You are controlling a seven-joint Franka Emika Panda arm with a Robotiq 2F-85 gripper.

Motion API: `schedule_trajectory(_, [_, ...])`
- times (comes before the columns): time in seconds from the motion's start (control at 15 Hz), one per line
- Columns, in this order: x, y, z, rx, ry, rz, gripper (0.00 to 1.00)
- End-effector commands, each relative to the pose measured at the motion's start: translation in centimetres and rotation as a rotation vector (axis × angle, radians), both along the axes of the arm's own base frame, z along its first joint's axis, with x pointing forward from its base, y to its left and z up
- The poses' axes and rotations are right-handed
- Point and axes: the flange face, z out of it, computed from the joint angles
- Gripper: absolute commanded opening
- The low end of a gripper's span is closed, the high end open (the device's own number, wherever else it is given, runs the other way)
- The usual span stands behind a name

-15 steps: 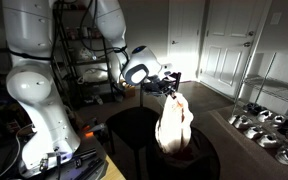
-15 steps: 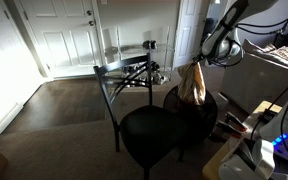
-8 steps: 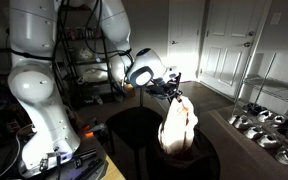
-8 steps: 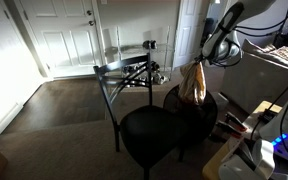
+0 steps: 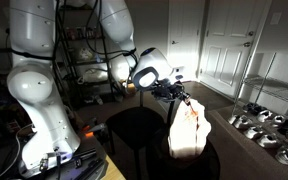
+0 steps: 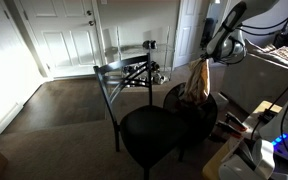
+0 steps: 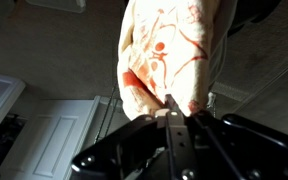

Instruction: Put the peach t-shirt in the black bag.

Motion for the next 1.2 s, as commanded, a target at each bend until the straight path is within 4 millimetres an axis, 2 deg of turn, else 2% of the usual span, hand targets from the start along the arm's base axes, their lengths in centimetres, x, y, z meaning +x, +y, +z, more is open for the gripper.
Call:
schedule_trajectory(0.0, [0.3,0.7,-0.3,0.001,-0.016,0.008,0.02])
schedule_trajectory(0.13, [0.5,0.9,-0.5,0.000,-0.011,0.018,0.02])
schedule_trajectory(0.2, [0.5,0.9,-0.6,0.002,-0.006,0.012,0.32])
schedule_trajectory(0.33, [0.6,1.0,-0.6,0.005,-0.001,0.016,0.38])
schedule_trajectory(0.53, [0.8,1.1,-0.5,0.004,-0.002,0.020,0.58])
schedule_trajectory(0.8, [1.2,2.4,-0.4,0.012,-0.002,0.053,0.84])
schedule_trajectory(1.0, [1.4,3.9,-0.6,0.016,0.004,0.102,0.99])
schedule_trajectory(1.13, [1.6,4.9,-0.9,0.021,0.008,0.146,1.00])
